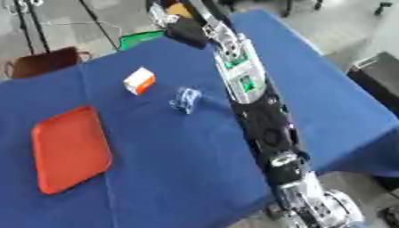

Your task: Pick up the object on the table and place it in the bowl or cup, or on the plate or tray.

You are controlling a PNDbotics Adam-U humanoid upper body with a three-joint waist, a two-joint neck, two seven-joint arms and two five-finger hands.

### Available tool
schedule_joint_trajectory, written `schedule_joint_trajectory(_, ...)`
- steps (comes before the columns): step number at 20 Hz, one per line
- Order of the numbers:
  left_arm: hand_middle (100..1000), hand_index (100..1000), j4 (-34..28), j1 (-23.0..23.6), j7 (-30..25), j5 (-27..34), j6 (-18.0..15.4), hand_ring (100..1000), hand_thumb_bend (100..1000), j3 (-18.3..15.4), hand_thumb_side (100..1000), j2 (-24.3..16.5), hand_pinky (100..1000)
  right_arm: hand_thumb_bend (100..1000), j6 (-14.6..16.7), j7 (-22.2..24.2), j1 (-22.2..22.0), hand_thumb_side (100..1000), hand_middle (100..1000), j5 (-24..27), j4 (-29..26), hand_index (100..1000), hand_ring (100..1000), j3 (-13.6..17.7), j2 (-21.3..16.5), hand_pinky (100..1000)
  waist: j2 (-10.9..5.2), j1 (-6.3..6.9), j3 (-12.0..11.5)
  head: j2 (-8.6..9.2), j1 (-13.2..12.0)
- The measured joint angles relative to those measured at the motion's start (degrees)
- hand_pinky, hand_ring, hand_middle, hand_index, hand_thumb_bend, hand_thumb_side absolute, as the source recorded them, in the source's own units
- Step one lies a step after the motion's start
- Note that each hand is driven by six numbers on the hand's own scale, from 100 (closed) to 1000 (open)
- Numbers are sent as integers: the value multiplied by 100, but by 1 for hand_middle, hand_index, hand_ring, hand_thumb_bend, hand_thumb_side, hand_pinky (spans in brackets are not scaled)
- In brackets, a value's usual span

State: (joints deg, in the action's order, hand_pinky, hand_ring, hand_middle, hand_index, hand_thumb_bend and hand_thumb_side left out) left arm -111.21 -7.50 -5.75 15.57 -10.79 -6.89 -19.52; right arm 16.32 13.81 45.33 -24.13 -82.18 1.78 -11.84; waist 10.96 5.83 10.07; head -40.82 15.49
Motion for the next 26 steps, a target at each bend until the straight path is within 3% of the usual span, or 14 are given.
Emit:
schedule_joint_trajectory(16, 803, 950, 0, 0, 7, 0, 6, 842, 682, 1, 959, 0, 730, 100, -210, -95, 5, 686, 780, -368, 437, 932, 663, 139, -47, 692, -26, -45, -13, 78, 123)
schedule_joint_trajectory(26, 802, 951, 0, 1, 3, -12, 10, 842, 676, 1, 961, 0, 731, 100, -173, 311, 5, 699, 785, -1114, 1613, 905, 689, 136, -250, 708, -26, -48, 5, 150, 223)
